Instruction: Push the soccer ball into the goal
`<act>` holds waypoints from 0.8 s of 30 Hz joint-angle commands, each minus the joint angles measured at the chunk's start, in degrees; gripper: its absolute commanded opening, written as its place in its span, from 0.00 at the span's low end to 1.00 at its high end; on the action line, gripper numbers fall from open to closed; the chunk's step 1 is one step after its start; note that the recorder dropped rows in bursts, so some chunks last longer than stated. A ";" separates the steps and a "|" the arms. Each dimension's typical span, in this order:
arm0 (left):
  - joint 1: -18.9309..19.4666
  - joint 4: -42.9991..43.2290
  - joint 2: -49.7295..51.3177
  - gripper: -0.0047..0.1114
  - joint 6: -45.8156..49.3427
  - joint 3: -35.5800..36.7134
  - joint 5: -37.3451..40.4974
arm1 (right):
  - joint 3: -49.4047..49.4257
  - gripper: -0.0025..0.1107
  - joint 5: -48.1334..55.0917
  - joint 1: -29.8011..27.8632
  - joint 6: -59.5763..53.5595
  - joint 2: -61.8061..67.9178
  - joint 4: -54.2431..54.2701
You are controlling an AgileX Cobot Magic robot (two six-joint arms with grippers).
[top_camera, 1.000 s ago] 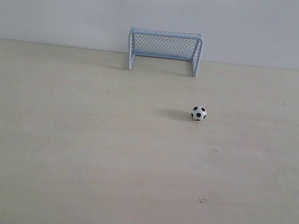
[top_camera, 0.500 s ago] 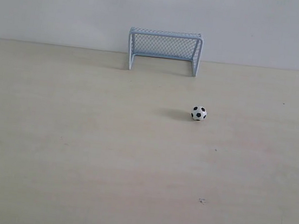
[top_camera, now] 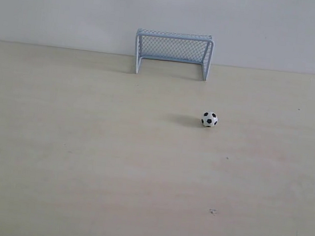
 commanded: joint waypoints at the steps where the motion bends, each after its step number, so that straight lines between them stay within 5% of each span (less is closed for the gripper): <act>1: -0.45 0.02 0.31 0.09 -0.53 -0.24 -0.19 | 0.02 0.02 -0.54 -0.17 -0.41 -0.32 -0.47; 15: -0.45 0.02 0.31 0.09 -0.53 -0.24 -0.19 | 0.02 0.02 -0.64 -0.17 -0.40 -0.32 -0.47; 24: -0.45 0.02 0.31 0.09 -0.53 -0.24 -0.19 | 0.02 0.02 -10.28 -0.17 -0.40 -0.32 -0.23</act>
